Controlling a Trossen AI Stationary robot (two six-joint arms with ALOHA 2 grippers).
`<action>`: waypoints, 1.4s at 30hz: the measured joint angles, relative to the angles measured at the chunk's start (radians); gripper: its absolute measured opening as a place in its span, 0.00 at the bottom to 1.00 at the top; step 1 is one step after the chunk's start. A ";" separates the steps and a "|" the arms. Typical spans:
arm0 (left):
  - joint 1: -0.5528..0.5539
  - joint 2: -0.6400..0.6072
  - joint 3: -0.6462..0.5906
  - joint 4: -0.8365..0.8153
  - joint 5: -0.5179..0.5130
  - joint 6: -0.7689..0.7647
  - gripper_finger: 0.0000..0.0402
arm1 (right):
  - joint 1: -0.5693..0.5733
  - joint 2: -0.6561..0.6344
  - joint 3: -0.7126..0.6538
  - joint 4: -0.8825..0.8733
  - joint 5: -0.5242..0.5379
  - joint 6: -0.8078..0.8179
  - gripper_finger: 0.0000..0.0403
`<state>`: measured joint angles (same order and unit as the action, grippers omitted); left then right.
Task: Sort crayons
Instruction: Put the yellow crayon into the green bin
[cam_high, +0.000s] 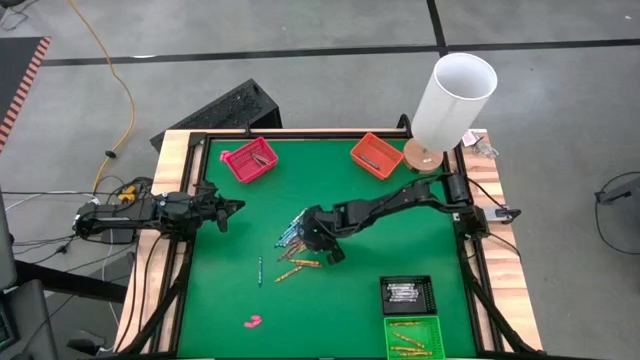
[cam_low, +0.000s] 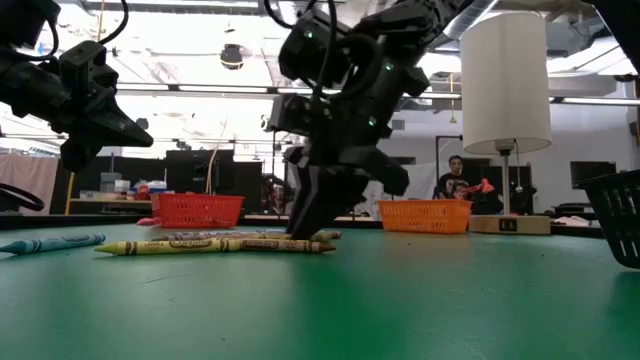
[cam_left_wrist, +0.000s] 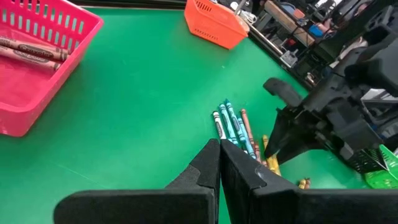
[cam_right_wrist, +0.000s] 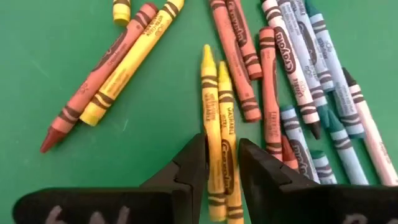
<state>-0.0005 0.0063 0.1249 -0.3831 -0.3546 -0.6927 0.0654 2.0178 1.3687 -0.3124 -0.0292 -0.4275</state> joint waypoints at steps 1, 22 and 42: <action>0.000 0.000 0.000 0.000 0.000 0.000 0.00 | 0.004 0.000 -0.002 0.001 0.002 0.000 0.26; 0.000 0.000 0.000 0.003 -0.027 -0.007 0.00 | 0.058 -0.086 0.011 -0.026 0.000 -0.027 0.26; 0.000 0.000 0.000 0.007 -0.050 0.013 0.00 | 0.055 -0.065 -0.060 0.023 -0.027 0.029 0.26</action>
<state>-0.0003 0.0063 0.1249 -0.3762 -0.4049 -0.6794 0.1200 1.9526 1.3083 -0.2889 -0.0559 -0.3990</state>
